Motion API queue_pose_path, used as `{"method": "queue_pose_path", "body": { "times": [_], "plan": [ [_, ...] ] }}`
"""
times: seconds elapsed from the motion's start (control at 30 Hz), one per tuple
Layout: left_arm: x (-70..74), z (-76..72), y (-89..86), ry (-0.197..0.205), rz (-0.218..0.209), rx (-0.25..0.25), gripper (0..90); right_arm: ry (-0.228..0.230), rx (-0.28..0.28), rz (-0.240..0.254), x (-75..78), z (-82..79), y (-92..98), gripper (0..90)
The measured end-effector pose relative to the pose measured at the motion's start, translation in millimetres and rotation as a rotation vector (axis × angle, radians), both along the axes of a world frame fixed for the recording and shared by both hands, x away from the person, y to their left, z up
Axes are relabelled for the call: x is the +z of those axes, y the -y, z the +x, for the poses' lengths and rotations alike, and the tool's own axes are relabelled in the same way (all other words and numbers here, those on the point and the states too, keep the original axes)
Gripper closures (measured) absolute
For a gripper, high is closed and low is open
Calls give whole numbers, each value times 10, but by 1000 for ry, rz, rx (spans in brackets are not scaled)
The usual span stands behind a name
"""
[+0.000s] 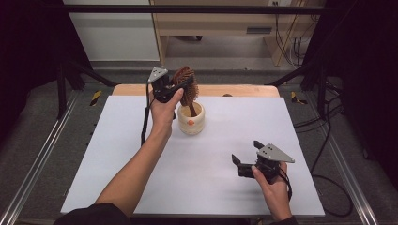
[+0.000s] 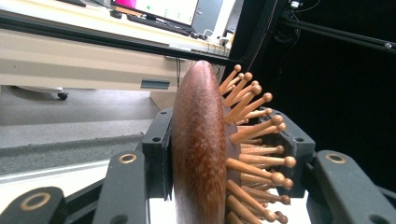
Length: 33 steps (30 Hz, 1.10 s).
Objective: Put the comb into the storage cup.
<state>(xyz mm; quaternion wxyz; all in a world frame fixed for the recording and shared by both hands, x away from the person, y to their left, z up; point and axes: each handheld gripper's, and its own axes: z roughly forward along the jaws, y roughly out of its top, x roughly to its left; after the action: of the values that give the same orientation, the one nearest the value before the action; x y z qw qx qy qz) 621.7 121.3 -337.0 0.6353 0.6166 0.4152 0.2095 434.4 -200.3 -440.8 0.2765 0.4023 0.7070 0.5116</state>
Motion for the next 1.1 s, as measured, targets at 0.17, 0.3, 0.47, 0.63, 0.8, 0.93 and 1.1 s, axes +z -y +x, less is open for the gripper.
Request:
{"method": "queue_pose_path", "body": {
  "times": [0.17,0.3,0.47,0.63,0.8,0.93,1.1],
  "plan": [
    [-24,-3,3,-5,1,2,491,-1,0,-4,-1,-1,-6,39],
    [-47,-3,13,-11,-3,0,491,-1,2,-12,-3,-3,-12,39],
    [-71,-6,31,-16,-8,-3,491,-1,3,-12,-5,-2,-14,39],
    [-87,-5,39,-18,-3,-3,491,-4,0,-15,-6,0,-13,39],
    [-101,-1,47,-20,-3,-3,491,-5,-1,-15,-7,0,-14,39],
    [-125,-4,56,-24,4,-6,491,-6,-2,-15,-8,2,-13,39],
    [-156,-2,62,-29,0,-4,490,-2,2,-17,-9,0,-15,37]
  ]
}}
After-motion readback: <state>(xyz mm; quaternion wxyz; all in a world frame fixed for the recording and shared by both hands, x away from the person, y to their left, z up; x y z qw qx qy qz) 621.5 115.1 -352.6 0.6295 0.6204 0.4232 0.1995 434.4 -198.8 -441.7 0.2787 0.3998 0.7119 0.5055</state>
